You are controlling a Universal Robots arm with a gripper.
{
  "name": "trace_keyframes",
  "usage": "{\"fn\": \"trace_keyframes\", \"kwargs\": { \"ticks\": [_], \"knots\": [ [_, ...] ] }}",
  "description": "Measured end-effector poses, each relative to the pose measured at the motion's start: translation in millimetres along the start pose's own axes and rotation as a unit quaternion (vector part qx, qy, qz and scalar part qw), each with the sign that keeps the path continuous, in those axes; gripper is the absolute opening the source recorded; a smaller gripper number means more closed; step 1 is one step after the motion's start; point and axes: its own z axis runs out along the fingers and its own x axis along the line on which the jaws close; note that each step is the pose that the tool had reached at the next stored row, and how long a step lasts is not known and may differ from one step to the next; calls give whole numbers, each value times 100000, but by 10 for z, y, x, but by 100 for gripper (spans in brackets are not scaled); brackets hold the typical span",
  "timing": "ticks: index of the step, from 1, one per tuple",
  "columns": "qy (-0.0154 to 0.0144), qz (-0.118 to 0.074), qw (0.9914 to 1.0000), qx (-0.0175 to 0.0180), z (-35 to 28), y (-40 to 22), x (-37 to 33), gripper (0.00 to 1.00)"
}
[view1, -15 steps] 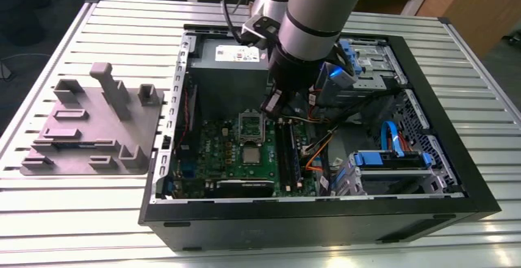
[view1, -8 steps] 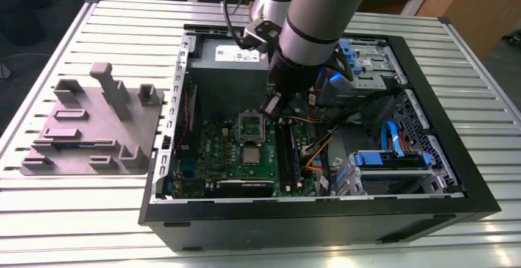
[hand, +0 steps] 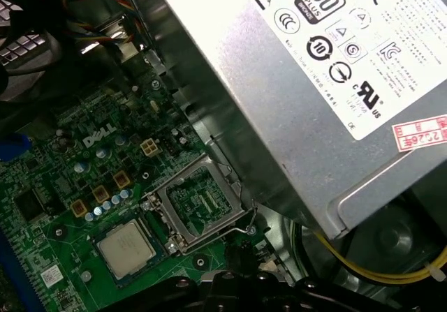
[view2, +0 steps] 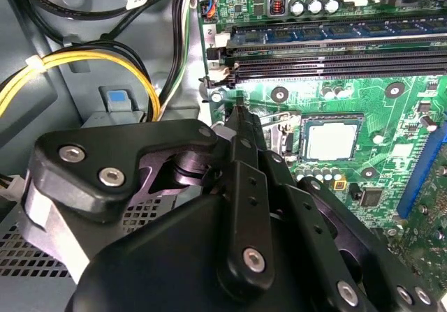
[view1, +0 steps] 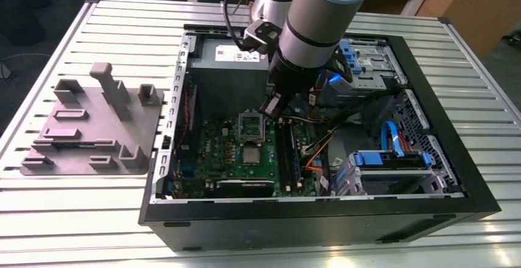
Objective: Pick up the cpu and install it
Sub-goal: 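Close the cpu cover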
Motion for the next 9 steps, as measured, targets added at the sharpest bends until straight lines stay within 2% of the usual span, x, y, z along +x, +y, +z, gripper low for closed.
{"fn": "trace_keyframes", "kwargs": {
  "ticks": [9],
  "knots": [
    [-3, 2, 100000, 1, 0, 0, 0, 10]
  ]
}}
